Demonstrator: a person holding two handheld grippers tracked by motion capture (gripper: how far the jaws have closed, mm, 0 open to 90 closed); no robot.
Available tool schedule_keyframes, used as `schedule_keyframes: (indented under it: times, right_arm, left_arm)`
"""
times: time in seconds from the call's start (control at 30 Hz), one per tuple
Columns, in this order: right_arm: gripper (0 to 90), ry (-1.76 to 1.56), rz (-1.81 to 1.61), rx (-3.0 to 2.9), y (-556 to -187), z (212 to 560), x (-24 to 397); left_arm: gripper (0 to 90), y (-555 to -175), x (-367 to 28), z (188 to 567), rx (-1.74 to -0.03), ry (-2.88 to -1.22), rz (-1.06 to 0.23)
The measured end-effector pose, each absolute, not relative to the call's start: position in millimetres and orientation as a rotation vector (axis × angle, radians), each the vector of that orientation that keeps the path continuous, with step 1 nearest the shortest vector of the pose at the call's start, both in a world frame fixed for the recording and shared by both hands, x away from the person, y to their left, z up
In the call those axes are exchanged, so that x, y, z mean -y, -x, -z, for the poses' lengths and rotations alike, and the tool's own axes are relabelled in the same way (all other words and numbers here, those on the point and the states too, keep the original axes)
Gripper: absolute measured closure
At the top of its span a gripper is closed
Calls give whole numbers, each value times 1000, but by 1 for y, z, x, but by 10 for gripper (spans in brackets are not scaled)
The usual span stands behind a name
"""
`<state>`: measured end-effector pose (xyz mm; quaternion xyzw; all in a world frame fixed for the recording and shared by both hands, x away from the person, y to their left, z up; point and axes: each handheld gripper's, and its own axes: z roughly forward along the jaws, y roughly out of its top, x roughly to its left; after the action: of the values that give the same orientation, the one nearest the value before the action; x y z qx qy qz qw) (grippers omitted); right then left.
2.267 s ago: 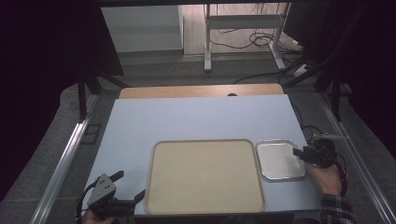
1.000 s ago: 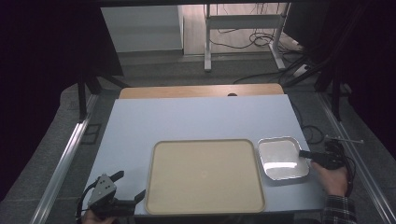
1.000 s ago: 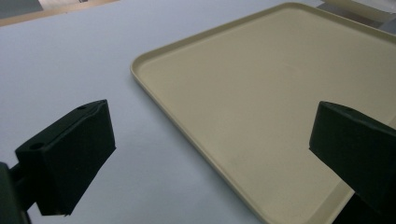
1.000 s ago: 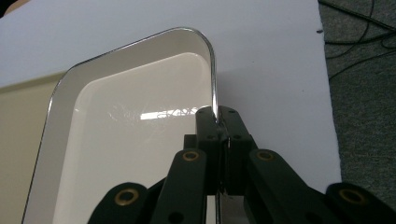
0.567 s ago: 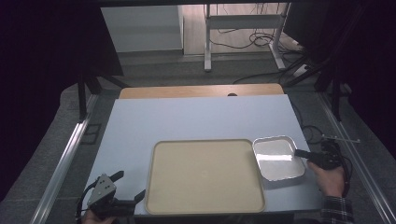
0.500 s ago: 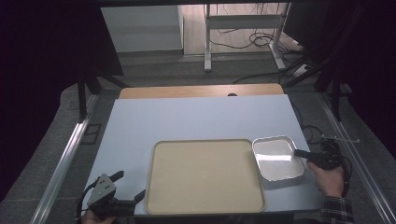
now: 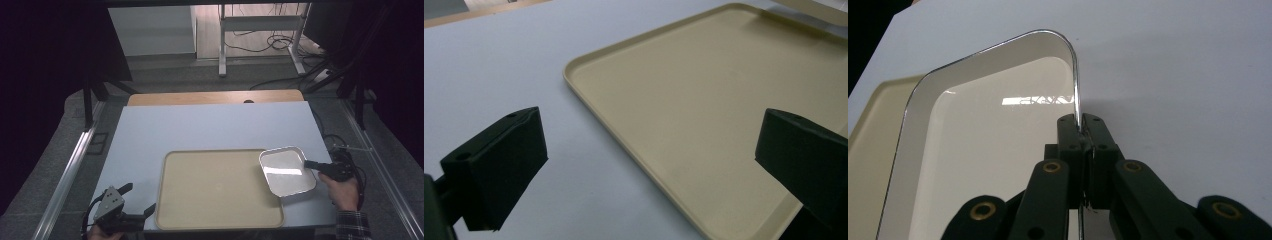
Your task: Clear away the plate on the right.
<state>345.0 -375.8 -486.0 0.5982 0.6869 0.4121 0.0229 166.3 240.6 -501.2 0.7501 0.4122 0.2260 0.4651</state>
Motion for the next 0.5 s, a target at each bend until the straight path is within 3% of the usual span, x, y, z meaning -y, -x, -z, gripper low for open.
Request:
schedule_keyframes:
  times: [0.5]
  right_arm:
    - [888, -1827, -1298, -2193, -346, 487, 351]
  left_arm:
    - [0, -166, -240, 501, -1012, -1844, -557]
